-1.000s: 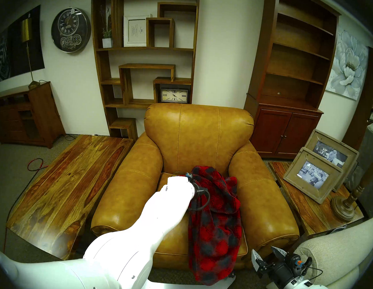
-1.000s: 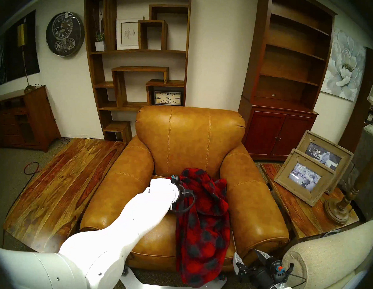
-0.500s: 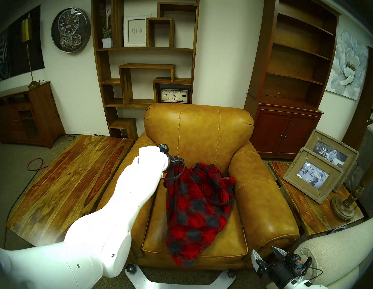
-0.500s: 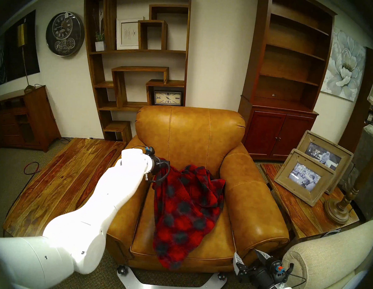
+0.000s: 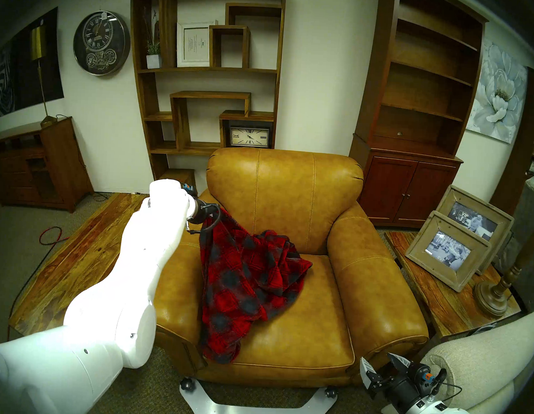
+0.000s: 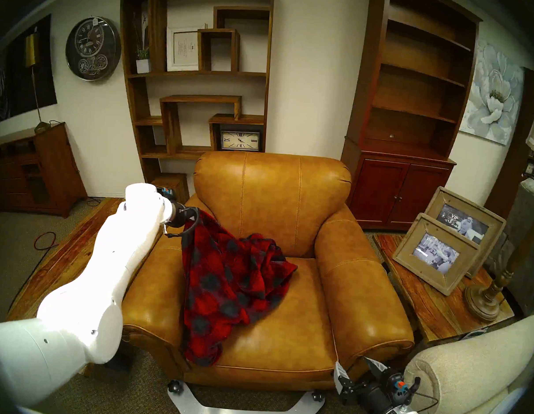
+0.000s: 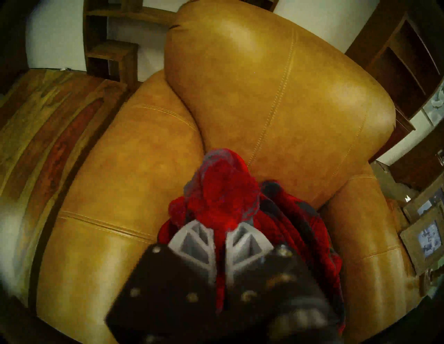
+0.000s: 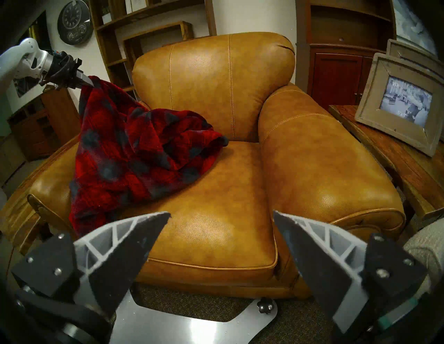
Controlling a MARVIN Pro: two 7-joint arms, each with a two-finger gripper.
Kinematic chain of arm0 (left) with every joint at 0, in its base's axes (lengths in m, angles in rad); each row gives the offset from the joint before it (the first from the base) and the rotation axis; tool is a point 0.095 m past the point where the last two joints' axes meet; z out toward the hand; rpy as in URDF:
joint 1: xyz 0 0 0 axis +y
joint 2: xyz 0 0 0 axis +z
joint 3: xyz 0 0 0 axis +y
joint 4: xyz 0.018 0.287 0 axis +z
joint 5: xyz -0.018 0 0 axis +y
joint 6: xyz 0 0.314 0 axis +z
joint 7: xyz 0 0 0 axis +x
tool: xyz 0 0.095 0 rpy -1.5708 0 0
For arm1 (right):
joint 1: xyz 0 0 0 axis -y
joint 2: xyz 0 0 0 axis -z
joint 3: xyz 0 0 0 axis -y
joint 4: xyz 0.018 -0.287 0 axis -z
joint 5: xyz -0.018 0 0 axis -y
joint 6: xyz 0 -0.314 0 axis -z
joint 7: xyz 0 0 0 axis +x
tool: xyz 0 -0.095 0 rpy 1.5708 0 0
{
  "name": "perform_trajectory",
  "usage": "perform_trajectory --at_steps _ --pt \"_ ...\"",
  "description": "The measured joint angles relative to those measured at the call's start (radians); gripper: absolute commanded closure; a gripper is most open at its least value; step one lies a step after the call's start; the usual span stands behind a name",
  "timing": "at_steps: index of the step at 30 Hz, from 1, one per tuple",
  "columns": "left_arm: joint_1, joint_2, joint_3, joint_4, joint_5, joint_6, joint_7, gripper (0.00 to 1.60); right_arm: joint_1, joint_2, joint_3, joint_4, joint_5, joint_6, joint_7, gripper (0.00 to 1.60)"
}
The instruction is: Move the blanket from sofa and drape it over the sofa arm
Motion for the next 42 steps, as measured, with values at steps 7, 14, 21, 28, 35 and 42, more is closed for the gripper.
perform_trajectory --at_steps 7,14,21,28,35,42 --pt "-0.040 0.070 -0.047 0.001 0.024 0.037 -0.021 1.60 0.001 -0.002 0.001 0.001 -0.002 0.000 0.003 0.00" --pt "-0.061 0.127 -0.088 0.025 0.052 0.037 -0.037 1.60 0.003 -0.005 0.002 0.002 -0.004 0.000 0.006 0.00" --pt "-0.070 0.188 -0.123 0.059 0.084 0.037 -0.059 1.60 0.004 -0.007 0.003 0.003 -0.006 0.000 0.009 0.00" --pt "-0.069 0.242 -0.136 0.091 0.110 0.036 -0.091 1.60 0.006 -0.010 0.004 0.004 -0.008 0.000 0.012 0.00" --pt "-0.060 0.295 -0.141 0.125 0.126 0.035 -0.144 1.60 0.007 -0.012 0.006 0.004 -0.010 0.000 0.015 0.00" --pt "-0.026 0.353 -0.122 0.190 0.144 0.034 -0.214 1.60 0.008 -0.015 0.007 0.004 -0.012 0.000 0.018 0.00"
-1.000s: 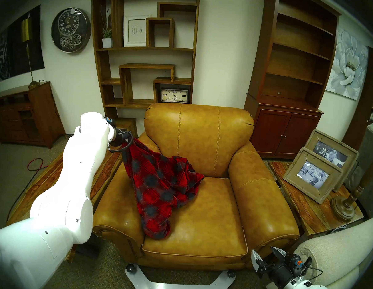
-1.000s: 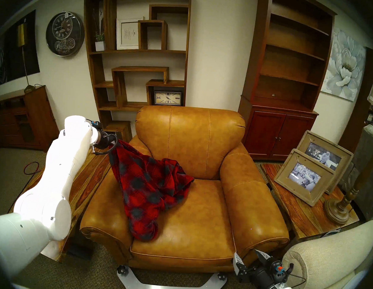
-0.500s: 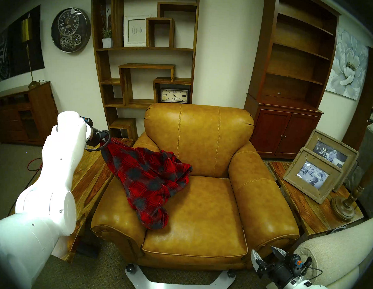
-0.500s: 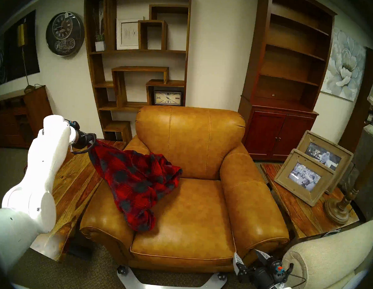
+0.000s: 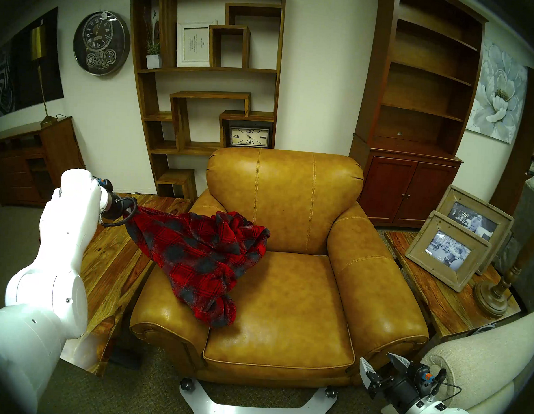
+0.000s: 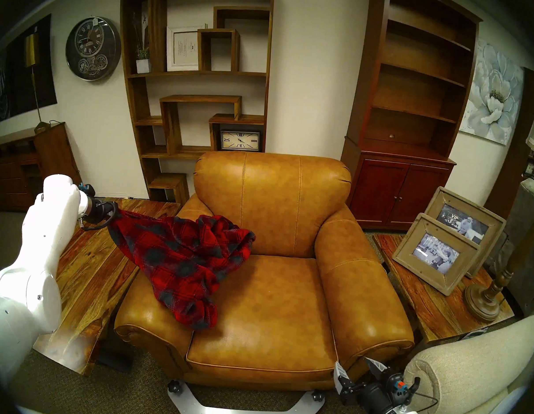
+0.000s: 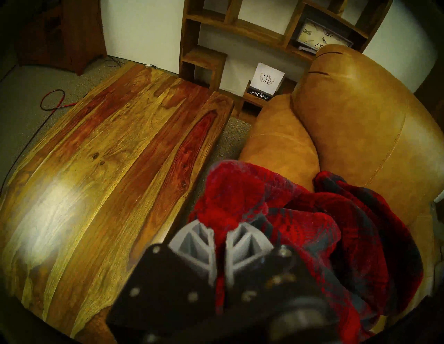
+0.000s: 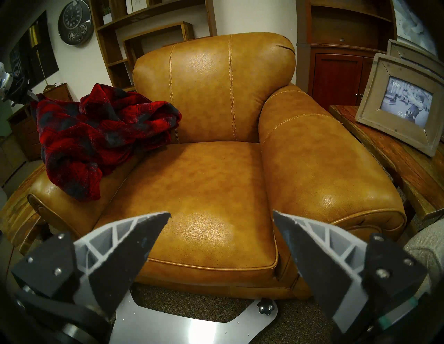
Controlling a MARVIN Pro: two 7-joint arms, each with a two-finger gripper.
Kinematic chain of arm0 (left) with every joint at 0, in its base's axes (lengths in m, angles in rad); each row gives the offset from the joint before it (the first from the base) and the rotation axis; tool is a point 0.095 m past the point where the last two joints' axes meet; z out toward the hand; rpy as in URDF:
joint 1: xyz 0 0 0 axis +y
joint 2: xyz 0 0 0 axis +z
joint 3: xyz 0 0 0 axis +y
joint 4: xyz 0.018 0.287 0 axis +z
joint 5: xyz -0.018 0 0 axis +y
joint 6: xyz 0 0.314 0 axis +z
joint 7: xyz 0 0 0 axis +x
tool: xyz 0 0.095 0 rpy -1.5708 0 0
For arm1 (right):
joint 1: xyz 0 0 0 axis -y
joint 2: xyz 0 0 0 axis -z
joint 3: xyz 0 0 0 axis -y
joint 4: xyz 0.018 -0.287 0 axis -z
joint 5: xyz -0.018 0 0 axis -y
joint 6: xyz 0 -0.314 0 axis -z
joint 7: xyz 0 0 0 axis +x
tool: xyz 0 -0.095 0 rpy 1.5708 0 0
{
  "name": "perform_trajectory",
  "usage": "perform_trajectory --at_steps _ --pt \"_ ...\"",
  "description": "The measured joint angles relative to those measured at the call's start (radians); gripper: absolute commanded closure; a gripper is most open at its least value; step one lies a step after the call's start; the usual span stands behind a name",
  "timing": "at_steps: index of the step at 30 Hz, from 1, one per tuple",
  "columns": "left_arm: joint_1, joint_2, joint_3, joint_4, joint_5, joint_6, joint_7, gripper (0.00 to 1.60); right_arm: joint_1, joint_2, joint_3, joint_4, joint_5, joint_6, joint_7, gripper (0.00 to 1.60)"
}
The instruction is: Move the blanket from sofa and drape it over the sofa arm
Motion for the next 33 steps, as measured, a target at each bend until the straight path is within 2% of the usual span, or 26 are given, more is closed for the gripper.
perform_trajectory --at_steps 11,20,28,33 --pt "0.043 0.078 0.051 0.098 0.042 -0.001 -0.110 1.60 0.001 -0.004 0.002 -0.001 -0.004 0.000 0.003 0.00" --pt "0.059 0.136 0.190 0.175 0.101 -0.002 -0.262 1.60 0.000 -0.009 0.003 -0.004 -0.010 0.000 0.005 0.00" --pt "0.057 0.174 0.327 0.229 0.196 -0.005 -0.334 1.60 -0.004 -0.013 0.004 -0.009 -0.016 0.000 0.006 0.00" --pt "0.040 0.198 0.389 0.258 0.235 -0.015 -0.367 1.60 -0.008 -0.015 0.005 -0.011 -0.019 0.000 0.006 0.00"
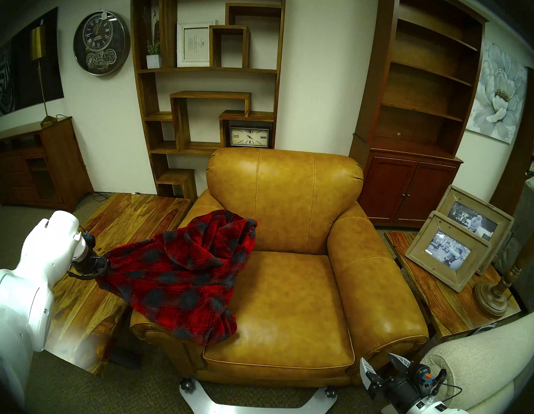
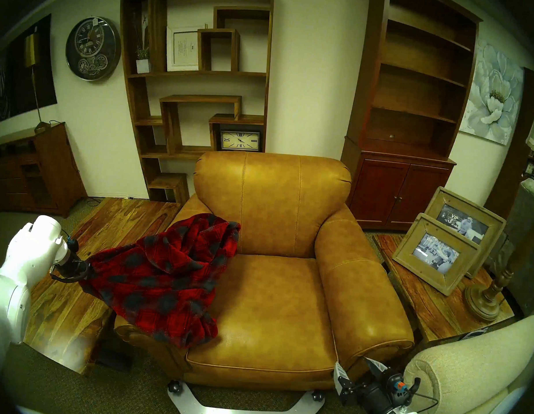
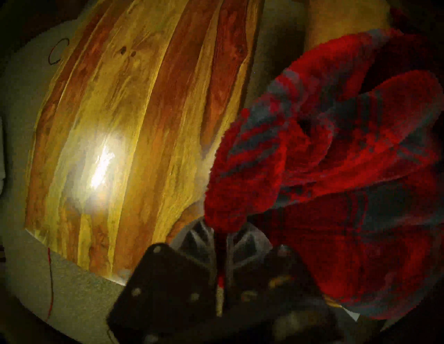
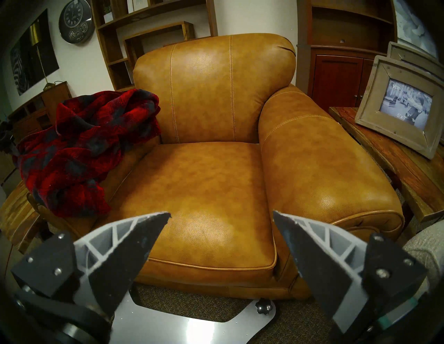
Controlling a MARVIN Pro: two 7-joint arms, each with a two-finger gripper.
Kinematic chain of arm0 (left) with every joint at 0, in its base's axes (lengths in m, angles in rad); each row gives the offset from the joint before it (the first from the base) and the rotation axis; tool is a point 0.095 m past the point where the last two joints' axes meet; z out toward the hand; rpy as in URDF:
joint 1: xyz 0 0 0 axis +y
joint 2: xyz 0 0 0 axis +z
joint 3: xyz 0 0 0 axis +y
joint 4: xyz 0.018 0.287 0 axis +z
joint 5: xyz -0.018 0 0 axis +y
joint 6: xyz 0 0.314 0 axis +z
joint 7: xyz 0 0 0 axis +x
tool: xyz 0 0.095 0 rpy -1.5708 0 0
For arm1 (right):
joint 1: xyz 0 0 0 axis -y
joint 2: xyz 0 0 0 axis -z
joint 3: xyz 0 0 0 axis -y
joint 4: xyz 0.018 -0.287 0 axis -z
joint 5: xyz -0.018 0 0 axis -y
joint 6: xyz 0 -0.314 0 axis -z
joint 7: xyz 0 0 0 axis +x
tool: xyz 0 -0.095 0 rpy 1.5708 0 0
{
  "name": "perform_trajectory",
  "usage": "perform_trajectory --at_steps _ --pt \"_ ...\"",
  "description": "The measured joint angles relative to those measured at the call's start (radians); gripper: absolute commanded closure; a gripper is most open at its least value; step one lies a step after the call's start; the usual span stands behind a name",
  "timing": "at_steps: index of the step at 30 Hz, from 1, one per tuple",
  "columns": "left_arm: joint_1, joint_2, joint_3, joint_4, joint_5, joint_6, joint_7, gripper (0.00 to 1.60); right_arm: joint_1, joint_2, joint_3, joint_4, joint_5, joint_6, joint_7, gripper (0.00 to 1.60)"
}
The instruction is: Move the blanket from sofa and drape it over the sofa arm
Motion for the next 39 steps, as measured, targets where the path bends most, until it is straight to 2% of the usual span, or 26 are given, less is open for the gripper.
perform_trajectory --at_steps 11,12,13,14,20,28,32,39 --pt "-0.065 0.019 0.124 0.081 0.070 -0.041 -0.091 1.60 -0.006 -0.006 0.002 -0.008 -0.008 0.001 0.000 0.00" --pt "-0.072 0.018 0.134 0.090 0.075 -0.045 -0.099 1.37 -0.006 -0.007 0.002 -0.009 -0.009 0.002 0.000 0.00" --pt "-0.078 0.017 0.141 0.098 0.078 -0.048 -0.106 0.14 -0.007 -0.007 0.002 -0.009 -0.010 0.002 0.000 0.00" --pt "-0.082 0.016 0.145 0.104 0.080 -0.050 -0.111 0.00 -0.007 -0.008 0.002 -0.010 -0.010 0.002 -0.001 0.00" --pt "-0.130 0.018 0.159 0.151 0.088 -0.059 -0.176 0.00 -0.008 -0.011 0.003 -0.012 -0.014 0.003 -0.002 0.00" --pt "-0.183 0.042 0.178 0.166 0.104 -0.092 -0.245 0.00 -0.010 -0.015 0.003 -0.015 -0.018 0.005 -0.002 0.00" --pt "-0.210 0.061 0.165 0.152 0.101 -0.117 -0.271 0.00 -0.010 -0.016 0.004 -0.015 -0.020 0.006 -0.002 0.00" --pt "-0.243 0.083 0.118 0.075 0.048 -0.180 -0.386 0.00 -0.010 -0.019 0.004 -0.015 -0.022 0.007 -0.002 0.00"
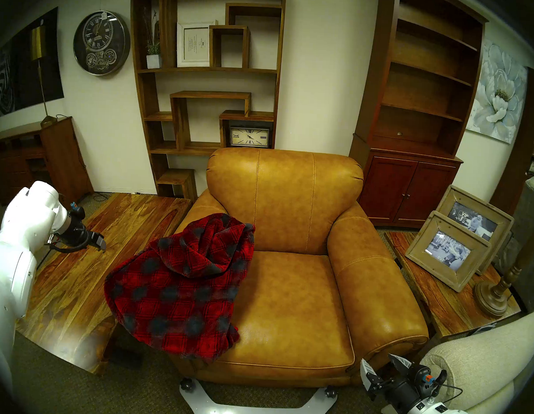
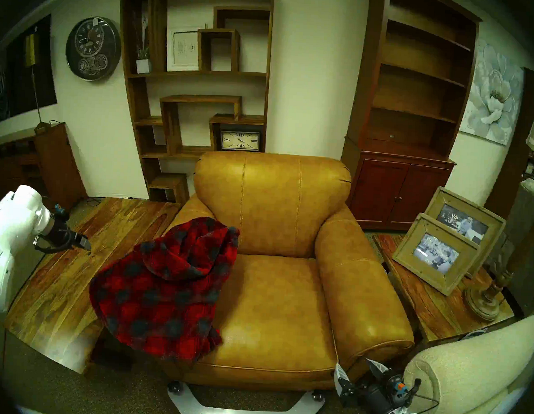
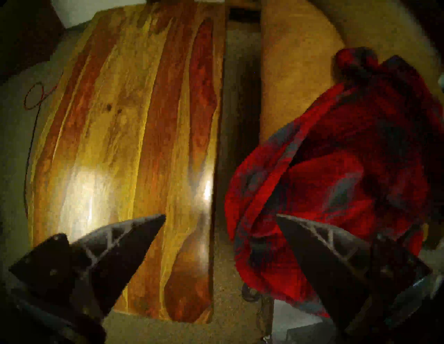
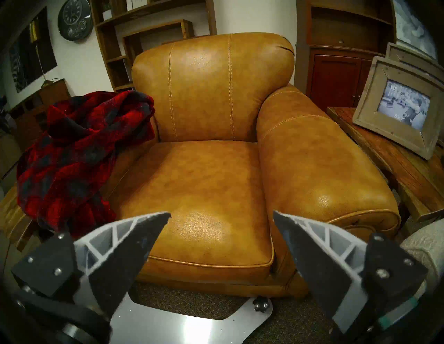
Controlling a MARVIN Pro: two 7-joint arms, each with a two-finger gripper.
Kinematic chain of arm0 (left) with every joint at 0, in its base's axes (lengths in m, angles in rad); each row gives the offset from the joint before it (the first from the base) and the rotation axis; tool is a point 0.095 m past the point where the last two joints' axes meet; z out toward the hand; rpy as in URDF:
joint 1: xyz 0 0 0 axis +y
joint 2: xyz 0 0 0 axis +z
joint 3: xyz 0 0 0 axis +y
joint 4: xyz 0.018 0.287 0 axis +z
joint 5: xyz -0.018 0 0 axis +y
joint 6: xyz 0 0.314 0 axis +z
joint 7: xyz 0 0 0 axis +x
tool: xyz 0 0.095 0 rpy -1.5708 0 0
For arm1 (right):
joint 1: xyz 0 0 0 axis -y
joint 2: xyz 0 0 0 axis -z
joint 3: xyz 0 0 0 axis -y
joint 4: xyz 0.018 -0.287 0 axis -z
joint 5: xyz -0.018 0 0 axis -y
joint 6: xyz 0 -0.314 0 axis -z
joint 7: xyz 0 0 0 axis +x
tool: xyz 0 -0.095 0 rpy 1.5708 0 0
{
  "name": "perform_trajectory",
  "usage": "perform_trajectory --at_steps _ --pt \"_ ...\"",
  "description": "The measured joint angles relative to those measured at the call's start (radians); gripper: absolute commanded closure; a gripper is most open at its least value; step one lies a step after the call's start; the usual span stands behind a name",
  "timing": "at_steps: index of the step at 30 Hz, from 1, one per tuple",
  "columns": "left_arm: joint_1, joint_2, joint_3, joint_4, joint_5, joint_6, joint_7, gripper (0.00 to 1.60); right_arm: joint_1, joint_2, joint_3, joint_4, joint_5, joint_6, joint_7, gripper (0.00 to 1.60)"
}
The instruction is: Move the blanket from sofa and drape it over the sofa arm
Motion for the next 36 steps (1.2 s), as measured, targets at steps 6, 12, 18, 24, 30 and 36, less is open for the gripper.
perform_trajectory --at_steps 6,12,18,24,30,36 --pt "0.002 -0.008 -0.020 -0.070 -0.038 -0.045 -0.098 0.00 0.001 -0.002 0.001 0.002 -0.001 0.000 0.000 0.00" --pt "0.017 -0.048 -0.030 -0.131 -0.076 -0.079 -0.140 0.00 0.004 -0.004 0.001 0.005 -0.003 0.000 0.001 0.00" --pt "0.058 -0.098 -0.033 -0.180 -0.111 -0.109 -0.170 0.00 0.008 -0.005 0.002 0.008 -0.005 0.000 0.001 0.00" --pt "0.109 -0.152 -0.031 -0.231 -0.142 -0.140 -0.200 0.00 0.011 -0.007 0.002 0.011 -0.006 0.000 0.001 0.00" --pt "0.174 -0.214 -0.027 -0.310 -0.178 -0.182 -0.241 0.00 0.015 -0.009 0.003 0.014 -0.008 0.000 0.001 0.00" --pt "0.232 -0.261 -0.011 -0.379 -0.202 -0.212 -0.272 0.00 0.018 -0.011 0.003 0.016 -0.009 0.000 0.001 0.00"
